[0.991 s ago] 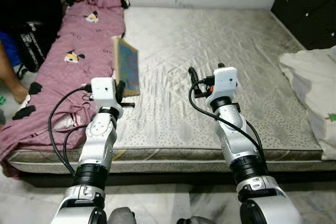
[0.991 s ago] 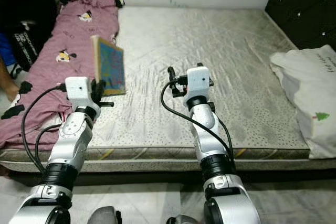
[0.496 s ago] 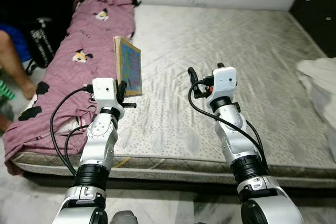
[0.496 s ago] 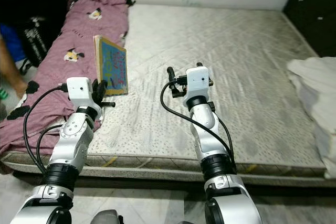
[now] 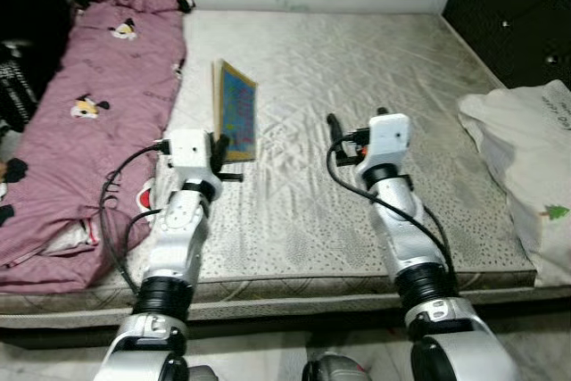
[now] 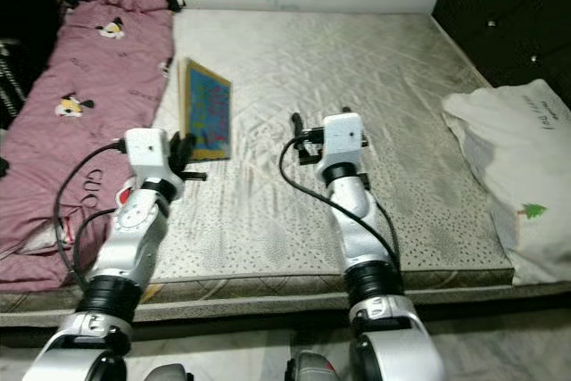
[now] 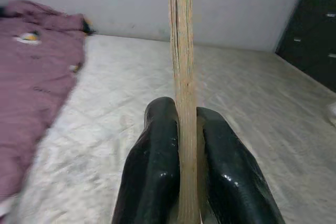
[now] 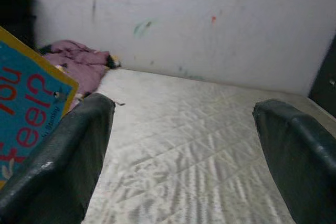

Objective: Clean up the room

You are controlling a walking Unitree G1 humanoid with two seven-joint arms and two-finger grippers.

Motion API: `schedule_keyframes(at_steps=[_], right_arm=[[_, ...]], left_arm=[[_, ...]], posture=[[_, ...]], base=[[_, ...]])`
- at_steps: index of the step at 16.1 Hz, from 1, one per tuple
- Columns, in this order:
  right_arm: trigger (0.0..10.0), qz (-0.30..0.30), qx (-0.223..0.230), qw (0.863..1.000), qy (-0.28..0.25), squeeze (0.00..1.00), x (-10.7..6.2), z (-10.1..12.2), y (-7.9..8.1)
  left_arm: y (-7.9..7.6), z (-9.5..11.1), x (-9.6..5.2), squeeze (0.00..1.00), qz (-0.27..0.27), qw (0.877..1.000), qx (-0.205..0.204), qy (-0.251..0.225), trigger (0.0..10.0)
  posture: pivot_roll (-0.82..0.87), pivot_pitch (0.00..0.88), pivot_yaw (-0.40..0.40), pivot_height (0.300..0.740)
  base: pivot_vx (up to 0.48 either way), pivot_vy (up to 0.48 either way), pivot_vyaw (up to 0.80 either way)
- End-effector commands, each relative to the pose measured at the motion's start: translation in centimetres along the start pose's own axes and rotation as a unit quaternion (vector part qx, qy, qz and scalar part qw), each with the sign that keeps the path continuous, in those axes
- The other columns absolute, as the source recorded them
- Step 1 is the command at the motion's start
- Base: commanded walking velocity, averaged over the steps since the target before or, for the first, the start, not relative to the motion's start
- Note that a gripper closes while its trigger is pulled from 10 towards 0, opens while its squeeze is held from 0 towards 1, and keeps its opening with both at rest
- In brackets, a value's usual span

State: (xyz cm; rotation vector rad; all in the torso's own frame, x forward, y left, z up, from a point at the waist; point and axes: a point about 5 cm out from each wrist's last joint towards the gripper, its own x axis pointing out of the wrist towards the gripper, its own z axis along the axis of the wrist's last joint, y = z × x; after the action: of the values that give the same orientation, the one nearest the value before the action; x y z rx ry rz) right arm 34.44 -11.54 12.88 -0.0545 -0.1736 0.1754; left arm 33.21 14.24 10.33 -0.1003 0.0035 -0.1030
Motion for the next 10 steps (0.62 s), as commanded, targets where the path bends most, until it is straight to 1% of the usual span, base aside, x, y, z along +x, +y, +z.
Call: schedule_keyframes(at_steps=[1, 3, 4, 10], right_arm=[[10.0, -0.008, 0.003, 1.0, -0.001, 0.0, 0.18, 0.23, -0.37], [10.0, -0.009, 0.003, 1.0, -0.002, 0.0, 0.19, 0.2, -0.4], [10.0, -0.008, 0.002, 1.0, -0.002, 0.0, 0.19, 0.22, -0.37], [10.0, -0.005, -0.002, 1.0, -0.003, 0.0, 0.25, 0.28, -0.3]], left_arm=[[0.1, 1.23, 0.25, 0.0, 0.002, 1.0, 0.005, -0.027, 10.0], [0.1, 1.2, 0.25, 0.0, 0.003, 1.0, 0.005, -0.026, 10.0], [0.1, 1.2, 0.25, 0.0, 0.004, 1.0, 0.005, -0.026, 10.0], [0.17, 1.27, 0.3, 0.0, 0.007, 1.0, 0.003, -0.027, 10.0]], posture=[[0.02, 0.0, -0.023, 0.74], [0.02, 0.0, -0.023, 0.74], [0.02, 0.0, -0.023, 0.74], [0.02, 0.002, -0.024, 0.74]], base=[[0.0, 0.0, -0.8], [0.0, 0.0, -0.8], [0.0, -0.319, -0.56], [0.0, -0.322, 0.0]])
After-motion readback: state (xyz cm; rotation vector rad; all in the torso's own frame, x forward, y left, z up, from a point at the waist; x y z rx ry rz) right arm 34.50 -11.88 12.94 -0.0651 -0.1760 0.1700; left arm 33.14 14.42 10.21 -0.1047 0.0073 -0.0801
